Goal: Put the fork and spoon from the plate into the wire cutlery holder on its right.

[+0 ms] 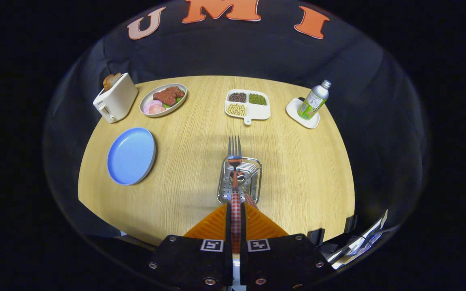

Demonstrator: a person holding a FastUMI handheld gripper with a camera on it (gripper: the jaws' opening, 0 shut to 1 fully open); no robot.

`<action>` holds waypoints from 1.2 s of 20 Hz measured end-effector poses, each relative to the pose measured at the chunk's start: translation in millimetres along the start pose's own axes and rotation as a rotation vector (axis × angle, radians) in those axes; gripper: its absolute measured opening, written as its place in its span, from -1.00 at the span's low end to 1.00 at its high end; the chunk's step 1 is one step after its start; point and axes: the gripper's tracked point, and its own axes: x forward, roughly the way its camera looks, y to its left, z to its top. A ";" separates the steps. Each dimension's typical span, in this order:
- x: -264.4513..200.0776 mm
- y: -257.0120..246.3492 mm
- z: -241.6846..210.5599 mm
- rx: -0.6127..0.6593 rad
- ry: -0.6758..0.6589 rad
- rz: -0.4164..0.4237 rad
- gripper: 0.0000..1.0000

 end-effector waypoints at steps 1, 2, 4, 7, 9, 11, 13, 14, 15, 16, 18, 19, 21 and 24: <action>2.6 -1.7 -4.7 -0.012 0.034 0.004 -0.85; 3.0 -4.4 -10.0 -0.033 0.068 0.010 -0.85; 5.3 -6.0 -17.2 -0.066 0.124 0.023 -0.85; 6.0 -6.9 -21.5 -0.112 0.199 0.037 -0.85; 8.6 -9.9 -23.8 -0.145 0.252 0.035 -0.85; 11.1 -10.3 -21.0 -0.166 0.294 0.043 -0.85; 16.8 -8.1 -19.0 -0.160 0.337 0.061 -0.85; 20.0 -7.2 -19.4 -0.154 0.363 0.072 -0.85; 22.7 -5.1 -19.1 -0.149 0.387 0.083 -0.85; 23.9 -4.9 -19.5 -0.148 0.411 0.093 -0.85; 29.6 -2.5 -19.9 -0.145 0.448 0.115 -0.85; 31.9 -2.7 -20.0 -0.139 0.470 0.123 -0.85; 38.0 -2.1 -14.2 -0.105 0.486 0.125 -0.83; 44.4 -0.8 -4.3 -0.071 0.462 0.123 -0.80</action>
